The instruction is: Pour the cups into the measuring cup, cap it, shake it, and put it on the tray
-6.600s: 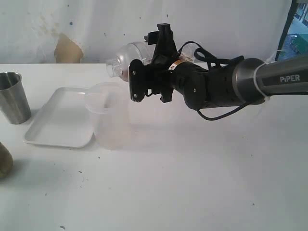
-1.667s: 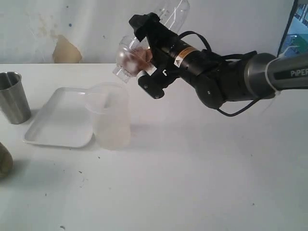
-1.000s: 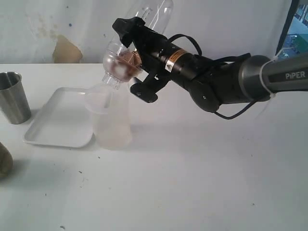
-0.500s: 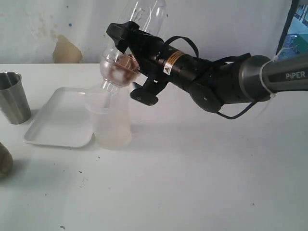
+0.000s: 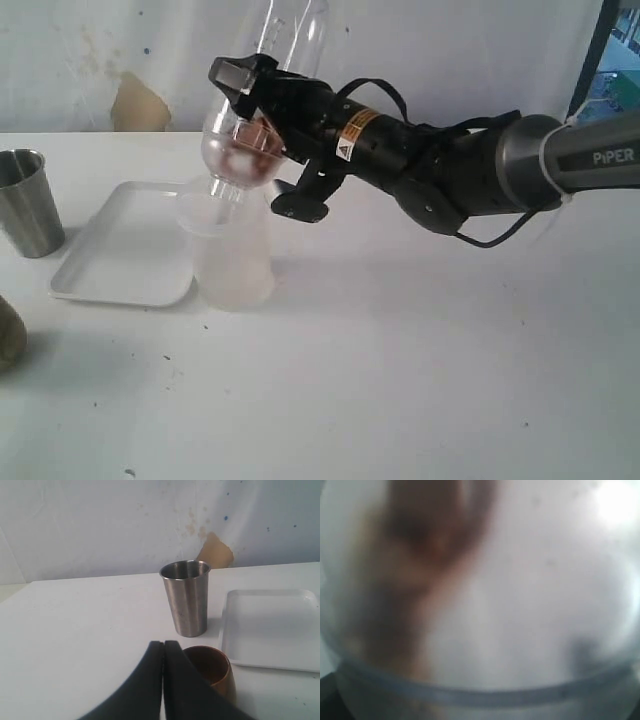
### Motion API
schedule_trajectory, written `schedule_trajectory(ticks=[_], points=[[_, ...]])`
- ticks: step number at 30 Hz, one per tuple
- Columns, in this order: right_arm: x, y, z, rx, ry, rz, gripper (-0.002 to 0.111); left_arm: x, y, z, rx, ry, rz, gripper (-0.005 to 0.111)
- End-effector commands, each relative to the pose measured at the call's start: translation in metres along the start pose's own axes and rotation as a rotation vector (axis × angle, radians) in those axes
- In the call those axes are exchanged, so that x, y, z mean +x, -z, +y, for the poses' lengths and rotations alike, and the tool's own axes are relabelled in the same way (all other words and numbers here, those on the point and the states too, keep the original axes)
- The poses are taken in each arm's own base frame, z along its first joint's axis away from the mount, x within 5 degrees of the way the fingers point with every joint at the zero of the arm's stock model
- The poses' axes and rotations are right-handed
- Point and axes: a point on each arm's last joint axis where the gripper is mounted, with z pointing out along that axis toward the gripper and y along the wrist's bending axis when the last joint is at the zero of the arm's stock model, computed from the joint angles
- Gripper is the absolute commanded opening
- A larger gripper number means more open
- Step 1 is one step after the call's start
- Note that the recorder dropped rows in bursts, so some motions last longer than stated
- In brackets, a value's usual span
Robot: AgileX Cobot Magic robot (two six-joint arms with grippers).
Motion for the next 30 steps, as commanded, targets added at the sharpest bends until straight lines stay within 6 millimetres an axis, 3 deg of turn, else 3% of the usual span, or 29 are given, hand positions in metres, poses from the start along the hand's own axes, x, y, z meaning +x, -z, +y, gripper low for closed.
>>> schedule_trajectory(ticks=[1, 7, 30], points=[[0.021, 0.002, 0.001, -0.019, -0.063, 0.119, 0.0, 0.001, 0.0, 0.0, 0.005, 0.008, -0.01, 0.001], [0.029, 0.006, 0.017, -0.093, -0.076, 0.124, 0.0, 0.001, 0.0, 0.0, 0.005, 0.008, -0.01, 0.001], [0.03, 0.006, 0.015, -0.074, -0.072, 0.132, 0.0, 0.001, 0.0, 0.0, 0.005, 0.008, -0.01, 0.001]])
